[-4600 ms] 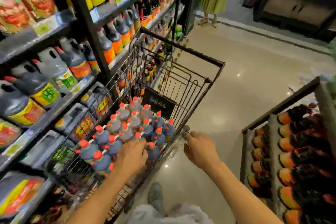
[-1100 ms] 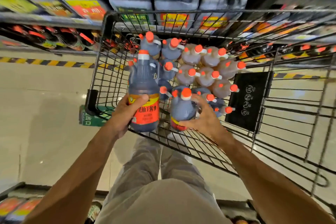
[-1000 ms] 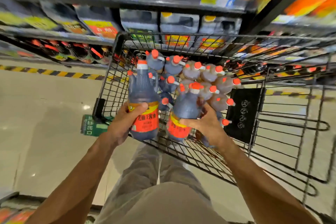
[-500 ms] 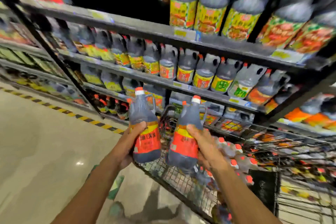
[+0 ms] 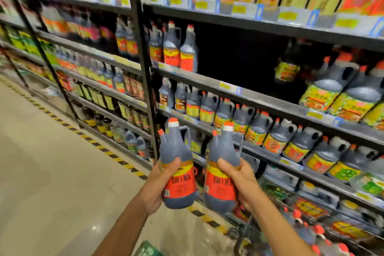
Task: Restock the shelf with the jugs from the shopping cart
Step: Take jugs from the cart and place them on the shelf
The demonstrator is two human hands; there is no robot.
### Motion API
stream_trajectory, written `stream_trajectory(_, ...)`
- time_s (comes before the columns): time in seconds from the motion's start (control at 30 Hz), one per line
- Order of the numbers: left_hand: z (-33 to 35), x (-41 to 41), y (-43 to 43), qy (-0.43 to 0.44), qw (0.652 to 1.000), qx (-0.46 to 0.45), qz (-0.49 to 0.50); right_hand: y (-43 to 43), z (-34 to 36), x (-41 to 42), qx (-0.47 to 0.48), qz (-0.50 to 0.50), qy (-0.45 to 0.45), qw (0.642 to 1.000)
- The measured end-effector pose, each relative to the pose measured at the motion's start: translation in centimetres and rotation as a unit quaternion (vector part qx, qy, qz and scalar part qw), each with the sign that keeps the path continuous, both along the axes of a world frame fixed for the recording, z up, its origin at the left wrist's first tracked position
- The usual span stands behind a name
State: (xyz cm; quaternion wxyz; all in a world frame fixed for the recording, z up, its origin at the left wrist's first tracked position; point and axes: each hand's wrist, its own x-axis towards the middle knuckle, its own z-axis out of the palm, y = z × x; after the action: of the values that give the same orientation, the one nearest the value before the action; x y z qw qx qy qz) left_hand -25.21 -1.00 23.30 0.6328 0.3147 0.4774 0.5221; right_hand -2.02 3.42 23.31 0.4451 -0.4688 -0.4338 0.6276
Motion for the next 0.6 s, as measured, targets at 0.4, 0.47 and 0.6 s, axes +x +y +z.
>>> stream_trajectory(0.4, 4.7, -5.8, 10.5, 0.098, 0.992, 0.081, -0.027, 8.5, 5.8, -5.8, 0.089, -0.034, -0.04, 0.995)
stream_trajectory(0.47, 5.8, -5.2, 13.1, 0.104, 0.989, 0.102, -0.037, 10.2, 6.4, -5.5, 0.102, -0.044, -0.032, 0.993)
stream_trajectory(0.6, 8.9, -3.5, 20.0, 0.132, 0.974, 0.174, -0.052, 15.0, 7.3, -4.3, 0.117, -0.066, -0.013, 0.991)
